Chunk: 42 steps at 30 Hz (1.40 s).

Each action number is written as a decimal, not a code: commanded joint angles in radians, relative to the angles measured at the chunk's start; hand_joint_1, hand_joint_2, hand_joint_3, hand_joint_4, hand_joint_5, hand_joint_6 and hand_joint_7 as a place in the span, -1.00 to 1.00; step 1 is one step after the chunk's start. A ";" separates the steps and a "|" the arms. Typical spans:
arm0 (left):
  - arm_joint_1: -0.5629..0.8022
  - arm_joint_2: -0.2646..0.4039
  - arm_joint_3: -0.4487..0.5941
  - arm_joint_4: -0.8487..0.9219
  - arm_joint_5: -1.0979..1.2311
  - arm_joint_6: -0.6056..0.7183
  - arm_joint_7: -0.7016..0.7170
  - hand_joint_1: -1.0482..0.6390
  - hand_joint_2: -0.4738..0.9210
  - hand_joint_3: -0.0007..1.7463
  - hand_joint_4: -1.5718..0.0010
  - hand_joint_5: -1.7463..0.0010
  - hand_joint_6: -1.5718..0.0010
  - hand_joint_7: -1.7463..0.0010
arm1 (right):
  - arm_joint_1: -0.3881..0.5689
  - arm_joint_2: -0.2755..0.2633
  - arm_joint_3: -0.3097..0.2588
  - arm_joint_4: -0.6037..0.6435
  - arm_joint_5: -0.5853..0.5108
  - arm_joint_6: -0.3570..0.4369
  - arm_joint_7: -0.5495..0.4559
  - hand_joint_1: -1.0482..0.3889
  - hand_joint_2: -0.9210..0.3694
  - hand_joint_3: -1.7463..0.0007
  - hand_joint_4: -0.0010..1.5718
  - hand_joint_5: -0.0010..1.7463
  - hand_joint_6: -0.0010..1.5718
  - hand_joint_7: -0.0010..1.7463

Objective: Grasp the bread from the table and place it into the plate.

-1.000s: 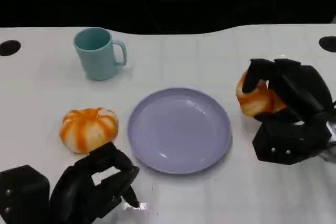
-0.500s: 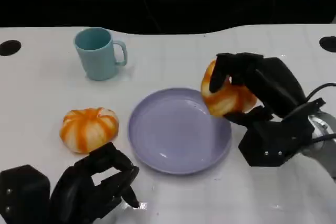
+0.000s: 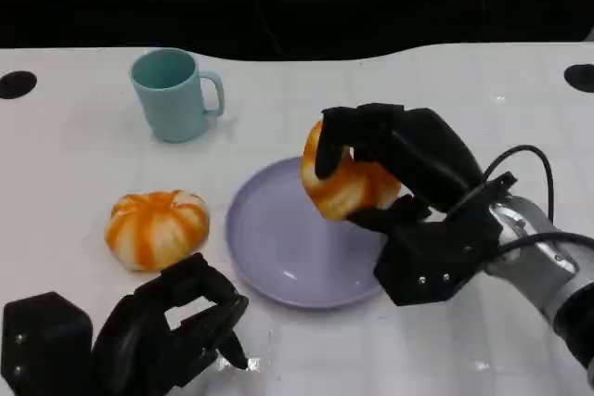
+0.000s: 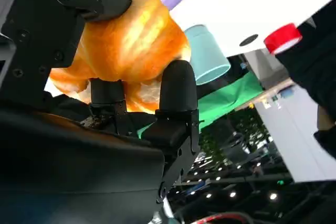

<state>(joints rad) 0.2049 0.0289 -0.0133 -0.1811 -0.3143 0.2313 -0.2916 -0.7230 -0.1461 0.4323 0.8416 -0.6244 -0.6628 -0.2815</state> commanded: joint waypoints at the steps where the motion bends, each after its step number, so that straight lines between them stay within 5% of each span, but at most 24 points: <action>1: 0.001 0.004 0.006 -0.006 0.002 -0.006 0.007 -0.42 1.00 -0.75 0.05 -1.00 0.20 -0.82 | -0.035 0.010 0.014 0.054 -0.016 0.007 -0.011 0.38 0.15 -0.69 0.29 1.00 0.03 0.93; 9: 0.005 0.002 0.003 -0.011 0.004 -0.007 0.008 -0.42 1.00 -0.75 0.05 -1.00 0.20 -0.81 | -0.055 0.039 0.030 0.115 -0.014 0.028 0.018 0.37 0.05 -0.57 0.25 1.00 0.04 0.80; 14: 0.008 0.002 0.002 -0.011 0.004 -0.014 0.004 -0.41 1.00 -0.74 0.06 -1.00 0.21 -0.80 | -0.065 0.058 0.013 0.167 0.031 0.015 0.077 0.39 -0.05 -0.47 0.18 1.00 0.10 0.35; 18: 0.009 0.000 0.001 -0.016 0.005 -0.007 0.010 -0.42 1.00 -0.75 0.06 -1.00 0.21 -0.81 | -0.068 0.063 -0.003 0.178 0.076 0.020 0.164 0.25 -0.33 0.01 -0.08 0.49 0.05 -0.39; 20: 0.009 0.000 0.002 -0.017 0.005 -0.007 0.011 -0.42 1.00 -0.76 0.06 -1.00 0.21 -0.81 | -0.074 0.053 0.007 0.173 0.069 0.029 0.200 0.02 -0.67 0.42 -0.28 -0.12 -0.15 -0.74; 22: 0.009 0.001 0.001 -0.017 0.006 -0.008 0.010 -0.43 1.00 -0.76 0.06 -1.00 0.21 -0.81 | -0.077 0.043 0.017 0.165 0.058 0.041 0.229 -0.20 -0.93 0.71 -0.49 -0.46 -0.33 -0.93; 29: 0.010 0.003 0.001 -0.020 0.005 -0.006 0.008 -0.42 1.00 -0.76 0.07 -1.00 0.21 -0.80 | -0.059 0.021 0.024 0.110 0.042 0.063 0.253 -0.46 -1.00 0.71 -0.85 -0.68 -0.63 -1.00; 42: 0.011 0.002 0.000 -0.026 0.007 0.006 0.021 -0.42 1.00 -0.77 0.06 -1.00 0.19 -0.80 | 0.004 -0.039 0.006 -0.066 0.052 0.110 0.308 -0.46 -1.00 0.71 -0.87 -0.64 -0.62 -0.99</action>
<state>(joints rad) 0.2093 0.0224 -0.0186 -0.1974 -0.3147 0.2289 -0.2846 -0.7414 -0.1491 0.4537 0.8197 -0.5906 -0.5658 0.0028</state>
